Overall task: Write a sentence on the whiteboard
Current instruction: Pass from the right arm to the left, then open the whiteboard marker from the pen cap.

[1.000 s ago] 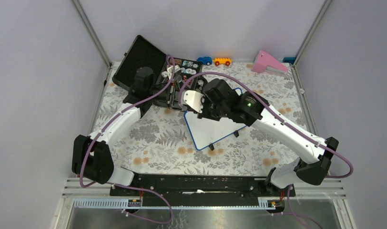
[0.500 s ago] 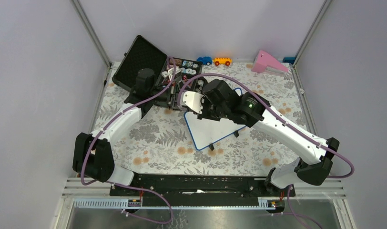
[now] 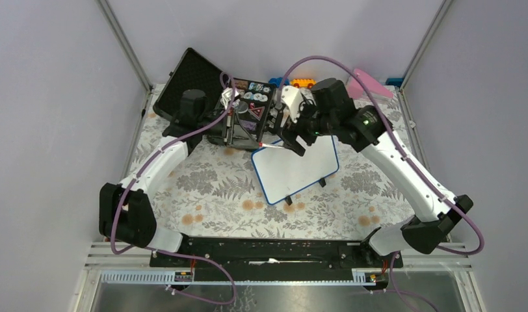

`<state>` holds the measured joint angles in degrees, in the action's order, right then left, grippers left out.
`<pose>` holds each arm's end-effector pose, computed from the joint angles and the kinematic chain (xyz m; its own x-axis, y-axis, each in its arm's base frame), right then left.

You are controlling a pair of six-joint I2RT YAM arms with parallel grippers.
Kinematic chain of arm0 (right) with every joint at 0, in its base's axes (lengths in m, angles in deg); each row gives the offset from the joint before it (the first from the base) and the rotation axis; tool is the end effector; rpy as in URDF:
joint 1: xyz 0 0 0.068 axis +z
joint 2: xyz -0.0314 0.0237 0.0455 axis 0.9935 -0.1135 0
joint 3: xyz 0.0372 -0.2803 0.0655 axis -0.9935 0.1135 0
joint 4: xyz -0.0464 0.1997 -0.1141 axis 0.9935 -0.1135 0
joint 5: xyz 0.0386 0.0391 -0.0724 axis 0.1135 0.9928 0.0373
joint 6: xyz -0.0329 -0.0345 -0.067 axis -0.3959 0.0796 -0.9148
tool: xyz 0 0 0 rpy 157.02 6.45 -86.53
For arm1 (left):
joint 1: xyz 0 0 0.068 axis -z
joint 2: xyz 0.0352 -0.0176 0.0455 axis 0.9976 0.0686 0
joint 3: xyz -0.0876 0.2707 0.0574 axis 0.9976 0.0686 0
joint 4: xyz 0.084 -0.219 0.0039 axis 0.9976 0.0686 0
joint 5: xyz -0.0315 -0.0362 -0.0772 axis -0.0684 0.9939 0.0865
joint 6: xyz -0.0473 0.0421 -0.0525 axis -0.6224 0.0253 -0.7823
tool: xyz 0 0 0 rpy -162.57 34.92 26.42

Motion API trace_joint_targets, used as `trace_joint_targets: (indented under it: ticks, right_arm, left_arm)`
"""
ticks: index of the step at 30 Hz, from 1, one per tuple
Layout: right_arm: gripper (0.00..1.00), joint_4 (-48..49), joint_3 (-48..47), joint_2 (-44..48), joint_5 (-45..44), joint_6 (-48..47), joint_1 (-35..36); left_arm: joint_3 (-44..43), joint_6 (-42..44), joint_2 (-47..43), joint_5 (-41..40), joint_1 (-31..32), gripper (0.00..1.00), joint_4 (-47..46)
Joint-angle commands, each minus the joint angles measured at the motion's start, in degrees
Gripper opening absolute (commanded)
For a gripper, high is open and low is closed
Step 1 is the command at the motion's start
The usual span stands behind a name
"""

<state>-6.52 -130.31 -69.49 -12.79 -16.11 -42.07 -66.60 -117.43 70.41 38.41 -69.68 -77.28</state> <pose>0.2155 0.2081 0.4266 -0.0214 -0.6124 -0.7903 -0.8726 0.3973 -0.2843 0.2583 -0.1486 0.3486 -0.8913 0.0992 -0.4425 0.4483 0.0450 -0.8928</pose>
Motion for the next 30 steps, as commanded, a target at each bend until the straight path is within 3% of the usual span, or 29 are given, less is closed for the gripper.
trace_joint_targets:
  ticks: [1,4,9,13,16,21,23,26,28,30]
  right_arm:
    - [0.87,0.29,-2.22,3.03,19.55,8.32,-2.84]
    - [0.9,1.71,-1.46,2.6,30.35,13.1,-5.87]
    - [0.91,14.94,2.69,1.97,45.66,29.53,-13.52]
    - [0.91,24.28,6.37,0.98,50.16,38.19,-15.43]
    - [0.88,31.78,10.22,0.04,54.17,43.62,-15.72]
    - [0.79,53.19,18.23,-0.95,59.64,62.48,-15.75]
    - [0.75,64.8,21.15,-1.46,61.31,72.52,-15.77]
    - [0.68,93.69,26.26,-3.1,62.93,93.39,-15.75]
    - [0.61,102.41,27.48,-4.43,62.87,101.83,-15.76]
    - [0.52,104.01,27.26,-5.13,63.29,103.24,-15.66]
  left_arm:
    - [-7.27,22.8,-1.79,-0.52,-0.85,0.0,18.5]
    - [-10.12,34.59,-1.54,1.23,-1.2,0.0,27.68]
    - [-11.04,37.14,-4.21,2.26,-3.28,0.0,29.16]
    - [-11.23,36.82,-7.14,0.97,-3.8,0.0,27.88]
    - [-9.74,31.13,-10.2,1.4,-4.27,0.0,19.99]
    - [-6.32,17.92,-11.96,2.24,-4.82,0.0,5.0]
    - [-6.11,15.41,-11.92,2.2,-4.87,0.0,2.06]
    - [-4.61,9.36,-11.79,1.94,-4.87,0.0,-5.03]
    - [-2.95,3.86,-11.75,1.69,-5.1,0.0,-11.63]
    - [-1.02,-3.04,-11.62,1.65,-5.37,0.0,-20.0]
